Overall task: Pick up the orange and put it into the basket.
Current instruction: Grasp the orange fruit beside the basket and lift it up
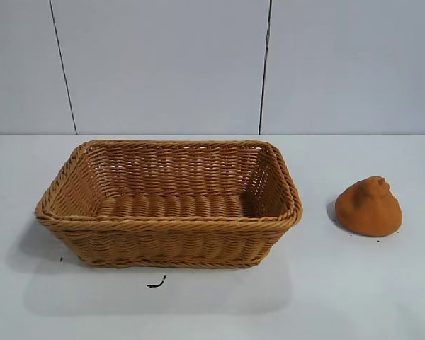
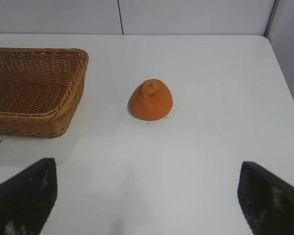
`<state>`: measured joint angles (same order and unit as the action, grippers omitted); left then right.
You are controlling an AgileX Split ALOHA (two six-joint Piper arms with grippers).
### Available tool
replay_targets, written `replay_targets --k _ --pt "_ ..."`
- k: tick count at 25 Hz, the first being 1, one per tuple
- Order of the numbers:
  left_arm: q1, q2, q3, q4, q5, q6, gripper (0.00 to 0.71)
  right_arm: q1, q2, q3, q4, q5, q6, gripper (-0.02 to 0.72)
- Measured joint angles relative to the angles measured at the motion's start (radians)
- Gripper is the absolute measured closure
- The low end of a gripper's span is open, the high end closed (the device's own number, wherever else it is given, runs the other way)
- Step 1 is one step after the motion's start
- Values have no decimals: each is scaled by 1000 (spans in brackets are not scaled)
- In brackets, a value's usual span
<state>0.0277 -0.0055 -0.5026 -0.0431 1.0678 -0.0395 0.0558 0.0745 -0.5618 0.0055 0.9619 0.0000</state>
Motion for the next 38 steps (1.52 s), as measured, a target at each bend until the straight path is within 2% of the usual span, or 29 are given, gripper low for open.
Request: replay_targets --k 6,10,11,14,20,29,38 --pt "0 0 0 0 0 0 15 0 425 -183 0 -31 0 10" --pt "0 0 0 1 0 0 15 0 727 -305 2 -32 48 10" --pt "0 0 0 1 0 0 15 0 727 -305 2 -32 48 10" --pt "0 0 0 1 0 0 15 0 1028 -435 3 -38 102 10" --pt "0 0 0 1 0 0 14 0 1401 -611 3 -43 121 10" --pt "0 0 0 1 0 0 15 0 1757 -849 22 -33 121 10" --pt "0 0 0 1 0 0 14 0 1996 -872 90 -14 85 10"
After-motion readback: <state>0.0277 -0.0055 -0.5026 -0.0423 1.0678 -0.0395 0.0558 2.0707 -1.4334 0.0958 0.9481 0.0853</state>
